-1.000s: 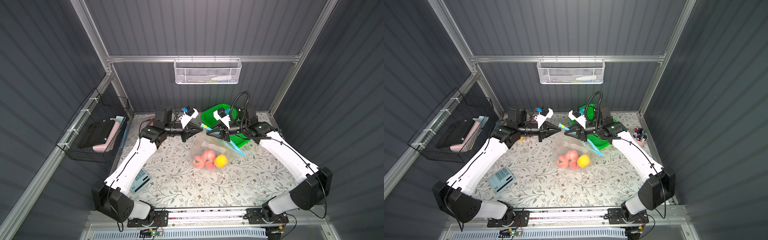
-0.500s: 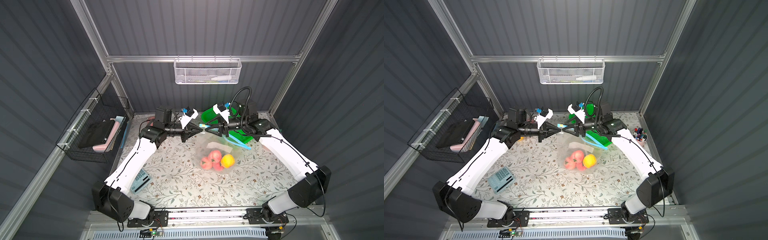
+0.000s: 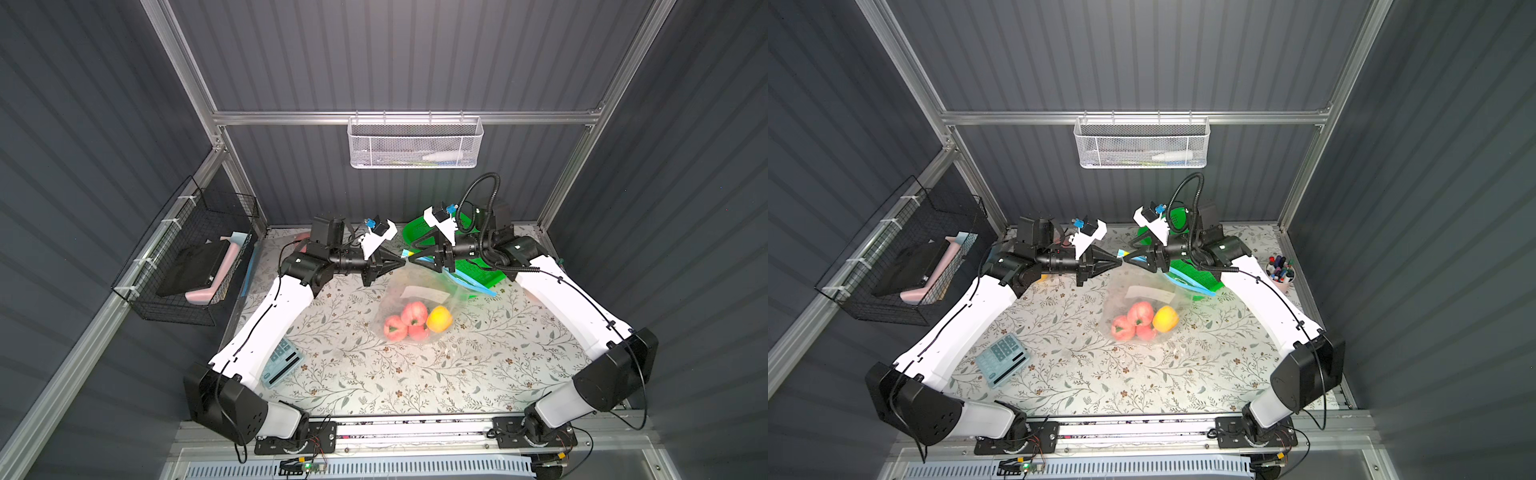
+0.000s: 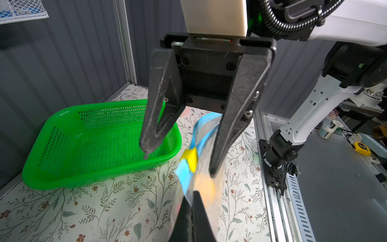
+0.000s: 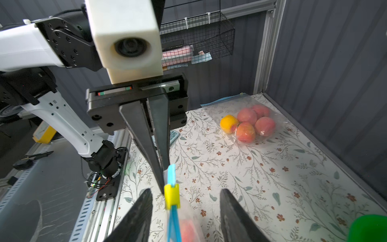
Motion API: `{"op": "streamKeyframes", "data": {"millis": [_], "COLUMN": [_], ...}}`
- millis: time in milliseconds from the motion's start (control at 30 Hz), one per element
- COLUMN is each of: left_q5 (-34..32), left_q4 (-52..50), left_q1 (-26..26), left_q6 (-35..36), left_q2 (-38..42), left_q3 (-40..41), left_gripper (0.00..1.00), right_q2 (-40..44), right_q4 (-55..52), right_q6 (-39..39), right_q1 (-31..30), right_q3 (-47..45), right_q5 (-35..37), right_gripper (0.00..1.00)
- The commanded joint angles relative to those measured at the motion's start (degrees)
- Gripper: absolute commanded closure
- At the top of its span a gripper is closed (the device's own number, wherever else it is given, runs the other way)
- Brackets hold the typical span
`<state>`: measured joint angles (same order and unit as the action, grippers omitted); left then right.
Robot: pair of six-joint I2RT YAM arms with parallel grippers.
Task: Place the peach in a zip-top bag and seal the zipper
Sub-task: Zip the zipper on the zipper food storage bag.
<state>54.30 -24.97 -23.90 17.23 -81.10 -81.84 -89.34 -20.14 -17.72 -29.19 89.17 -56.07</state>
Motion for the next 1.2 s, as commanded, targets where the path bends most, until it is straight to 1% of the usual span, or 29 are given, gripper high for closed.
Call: {"op": "streamKeyframes", "data": {"millis": [0, 167, 233, 367, 433, 500, 533, 600, 700, 800, 967, 1100, 1167], "left_q5": [0.63, 0.74, 0.75, 0.71, 0.67, 0.65, 0.71, 0.65, 0.69, 0.61, -0.37, -1.25, -1.25], "left_q4": [-1.92, -2.1, -2.1, -2.1, -2.1, -2.1, -2.1, -2.1, -2.05, -2.01, -1.85, -1.57, -1.49], "left_q1": [0.17, 0.17, 0.21, 0.17, 0.17, 0.17, 0.18, 0.17, 0.17, 0.17, 0.17, 0.17, 0.17], "left_q6": [1.9, 2.1, 2.1, 2.08, 2.12, 2.15, 2.19, 2.15, 2.29, 2.18, 1.76, 1.3, 1.01], "left_q2": [2.21, 2.35, 2.38, 2.44, 2.5, 2.54, 2.53, 2.55, 2.55, 2.56, 2.63, 2.73, 2.7], "left_q3": [-0.68, -0.77, -0.77, -0.77, -0.73, -0.77, -0.77, -0.77, -0.77, -0.86, -0.82, -0.69, -0.6], "left_gripper": [1.0, 1.0, 1.0, 1.0, 1.0, 1.0, 1.0, 1.0, 1.0, 1.0, 1.0, 1.0, 1.0], "right_q2": [0.81, -0.03, -0.37, -0.66, -0.7, -0.66, -0.66, -0.82, -1.24, -1.75, -1.7, -0.93, -0.18], "right_q4": [-1.49, -2.9, -3.64, -4.37, -5.03, -5.18, -5.18, -5.14, -5.92, -7.14, -8.71, -9.28, -8.88], "right_q6": [-2.19, -2.98, -3.41, -3.77, -4.29, -4.36, -4.36, -4.01, -4.06, -4.77, -6.31, -8.11, -8.63], "right_q1": [-0.47, -0.95, -1.17, -1.25, -1.41, -1.41, -1.49, -1.65, -1.61, -1.64, -1.62, -1.61, -1.64], "right_q3": [1.89, 3.54, 4.14, 4.73, 5.08, 5.1, 5.15, 5.32, 5.8, 6.09, 6.21, 6.02, 5.46], "right_q5": [-2.78, -3.04, -2.92, -2.81, -2.83, -2.26, -1.68, -0.41, 0.27, 0.1, -1.02, -2.54, -3.4], "right_gripper": [0.54, 0.66, 0.68, 0.78, 0.81, 0.77, 0.72, 0.65, 0.64, 0.65, 0.76, 0.93, 0.95]}}
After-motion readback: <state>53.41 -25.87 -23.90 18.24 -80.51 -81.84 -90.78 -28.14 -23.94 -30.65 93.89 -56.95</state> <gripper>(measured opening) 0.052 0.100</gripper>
